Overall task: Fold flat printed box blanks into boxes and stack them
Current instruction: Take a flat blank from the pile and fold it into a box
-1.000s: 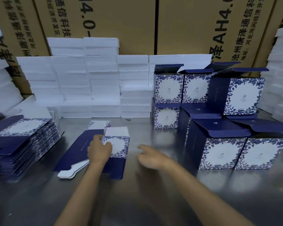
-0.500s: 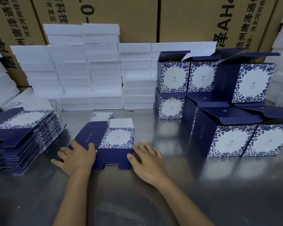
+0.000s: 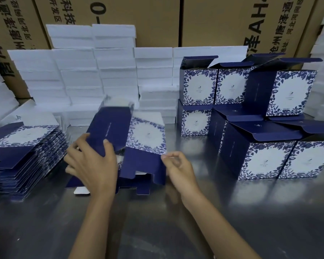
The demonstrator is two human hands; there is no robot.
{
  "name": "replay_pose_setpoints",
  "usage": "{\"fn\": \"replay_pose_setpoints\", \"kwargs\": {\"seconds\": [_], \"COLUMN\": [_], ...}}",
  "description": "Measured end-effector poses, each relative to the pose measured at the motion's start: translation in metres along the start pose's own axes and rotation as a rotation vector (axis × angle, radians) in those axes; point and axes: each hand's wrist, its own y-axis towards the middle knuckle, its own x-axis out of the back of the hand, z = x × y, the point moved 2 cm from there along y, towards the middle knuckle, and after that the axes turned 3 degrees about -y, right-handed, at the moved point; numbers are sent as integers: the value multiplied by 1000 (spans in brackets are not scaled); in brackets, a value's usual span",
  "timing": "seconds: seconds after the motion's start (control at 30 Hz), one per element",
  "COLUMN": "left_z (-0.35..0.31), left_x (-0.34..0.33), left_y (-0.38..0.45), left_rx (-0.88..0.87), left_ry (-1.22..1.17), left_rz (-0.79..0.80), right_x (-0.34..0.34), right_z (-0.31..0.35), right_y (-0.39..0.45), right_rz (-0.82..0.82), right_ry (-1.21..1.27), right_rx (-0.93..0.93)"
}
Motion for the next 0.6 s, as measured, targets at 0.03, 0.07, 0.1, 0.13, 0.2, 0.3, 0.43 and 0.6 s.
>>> {"fn": "replay_pose_setpoints", "kwargs": {"seconds": [0.03,0.07,0.1,0.13,0.2,0.3,0.43,0.6], "left_z": [-6,-12,-16,-19,-19,-10,-13,-23], "left_x": [0,1,1,1,1,-7,-16,-18], "left_y": [-3,-7,-10,-11,-9,-3,-22,-34], "left_rx": [-20,-33,-35,-22,39,308,772,859], "left_ry": [-73,-153,-237,-319,-455,-707,-995,-1393], "left_rz": [-1,11,35,80,218,478,879,1107], "right_x": [5,11,18,28,50,77,95,90], "right_z": [2,4,5,6,8,5,-3,0], "right_y": [2,5,8,11,16,18,17,16], "right_rz": [-7,-11,-12,-14,-18,41,169,293], "right_ry": [96,178,251,300,321,238,259,275], "right_rx": [-27,-54,-74,-86,-95,-138,-160,-86]}}
